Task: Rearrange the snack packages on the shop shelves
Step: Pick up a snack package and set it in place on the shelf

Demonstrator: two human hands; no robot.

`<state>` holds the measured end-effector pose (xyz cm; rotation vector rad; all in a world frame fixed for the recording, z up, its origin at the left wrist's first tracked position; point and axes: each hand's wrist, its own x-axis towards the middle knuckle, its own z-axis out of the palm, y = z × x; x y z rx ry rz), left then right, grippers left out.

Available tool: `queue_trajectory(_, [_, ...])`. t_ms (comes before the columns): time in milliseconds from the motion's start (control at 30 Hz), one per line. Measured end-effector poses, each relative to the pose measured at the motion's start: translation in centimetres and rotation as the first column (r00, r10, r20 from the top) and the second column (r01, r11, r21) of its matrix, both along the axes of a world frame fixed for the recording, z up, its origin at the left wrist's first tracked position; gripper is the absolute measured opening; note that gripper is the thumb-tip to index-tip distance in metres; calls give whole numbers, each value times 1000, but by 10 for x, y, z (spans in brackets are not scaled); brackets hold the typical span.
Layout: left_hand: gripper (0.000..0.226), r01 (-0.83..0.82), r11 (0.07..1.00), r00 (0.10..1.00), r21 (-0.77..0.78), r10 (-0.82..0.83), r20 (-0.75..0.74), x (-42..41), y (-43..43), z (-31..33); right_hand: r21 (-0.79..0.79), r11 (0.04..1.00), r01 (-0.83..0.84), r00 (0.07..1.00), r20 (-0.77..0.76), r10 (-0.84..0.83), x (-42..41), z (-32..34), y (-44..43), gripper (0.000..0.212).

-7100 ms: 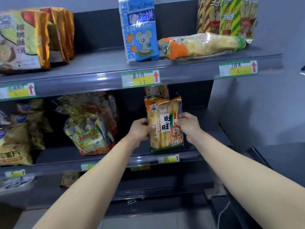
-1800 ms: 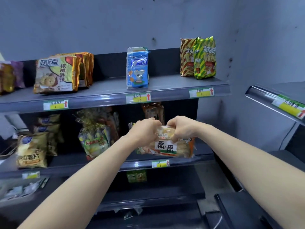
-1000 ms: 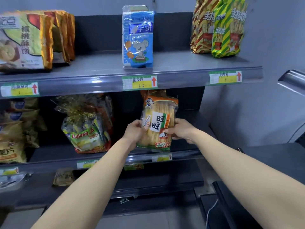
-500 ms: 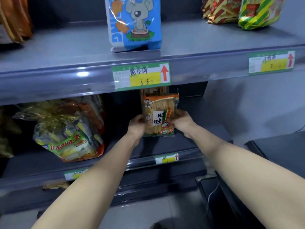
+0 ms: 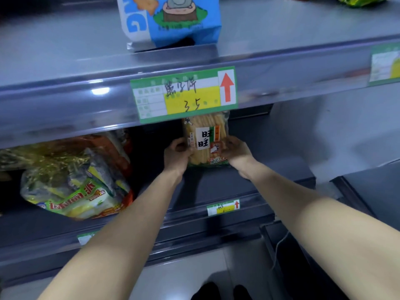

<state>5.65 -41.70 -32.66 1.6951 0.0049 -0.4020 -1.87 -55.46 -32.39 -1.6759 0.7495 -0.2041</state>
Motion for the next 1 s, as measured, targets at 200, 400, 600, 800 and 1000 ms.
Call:
queue_trajectory(200, [43,33,999,998,-20,-32,45,9,-5,-5,33,999,36,999,11,-36,8,-2,-4,34])
queue_trajectory(400, [51,52,996,996,69,-57,74,4,-3,-17,8,1000,8,999,-44,-8,-7,-19,-1,44])
queue_trajectory(600, [55,59,991,995,123,-69,76,-1,-1,-20,-7,1000,0,997,-71,-1,-12,-27,4,31])
queue_trajectory(800, [58,59,980,996,188,-71,58,-2,6,-20,-54,998,19,997,-71,-23,-21,-28,6,45])
queue_trajectory(1000, [47,-11,984,994,181,-8,106,-19,12,-4,-143,989,38,997,-56,-47,-34,-13,10,60])
